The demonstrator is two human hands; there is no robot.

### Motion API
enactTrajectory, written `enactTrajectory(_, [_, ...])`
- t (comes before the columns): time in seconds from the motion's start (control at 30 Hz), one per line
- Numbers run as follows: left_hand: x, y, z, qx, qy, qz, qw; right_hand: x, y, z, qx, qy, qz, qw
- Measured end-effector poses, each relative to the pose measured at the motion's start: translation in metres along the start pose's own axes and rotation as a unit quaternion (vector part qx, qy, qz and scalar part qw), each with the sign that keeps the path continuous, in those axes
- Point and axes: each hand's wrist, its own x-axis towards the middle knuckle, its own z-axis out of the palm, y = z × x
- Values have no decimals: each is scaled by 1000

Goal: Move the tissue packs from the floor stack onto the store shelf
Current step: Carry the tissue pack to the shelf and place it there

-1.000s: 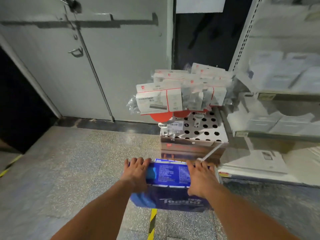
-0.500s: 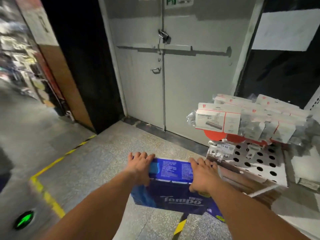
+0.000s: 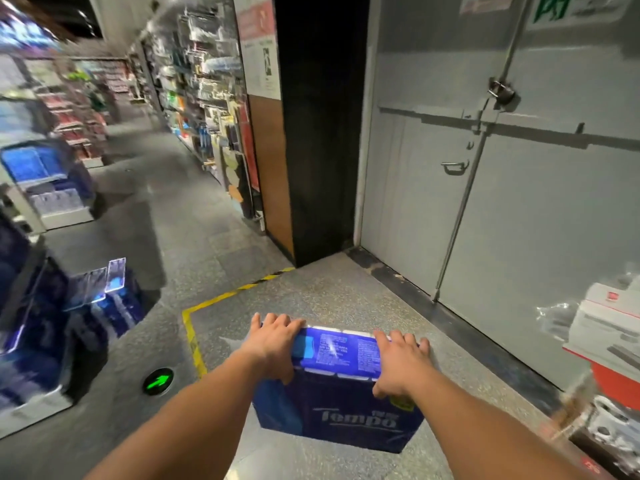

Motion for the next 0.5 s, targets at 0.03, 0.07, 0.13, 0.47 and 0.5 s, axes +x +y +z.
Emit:
enactTrajectory(0.03, [10, -16, -3, -3, -3, -10, 1000, 19, -11, -7, -3, -3, -10, 1000])
enactTrajectory(0.07, [21, -32, -6, -7, -4, -22, 1000, 39, -23, -15, -4, -3, -19, 1000])
enactTrajectory(0.13, [43, -64, -16, -7, 5, -44, 999, 78, -47, -33, -2, 5, -37, 999])
enactTrajectory(0.47, [160, -205, -92, 30, 45, -127, 990, 274, -128, -138, -6, 37, -157, 987])
enactTrajectory(0.5, [173, -217, -102, 32, 45, -136, 989, 297, -134, -150, -5, 39, -173, 984])
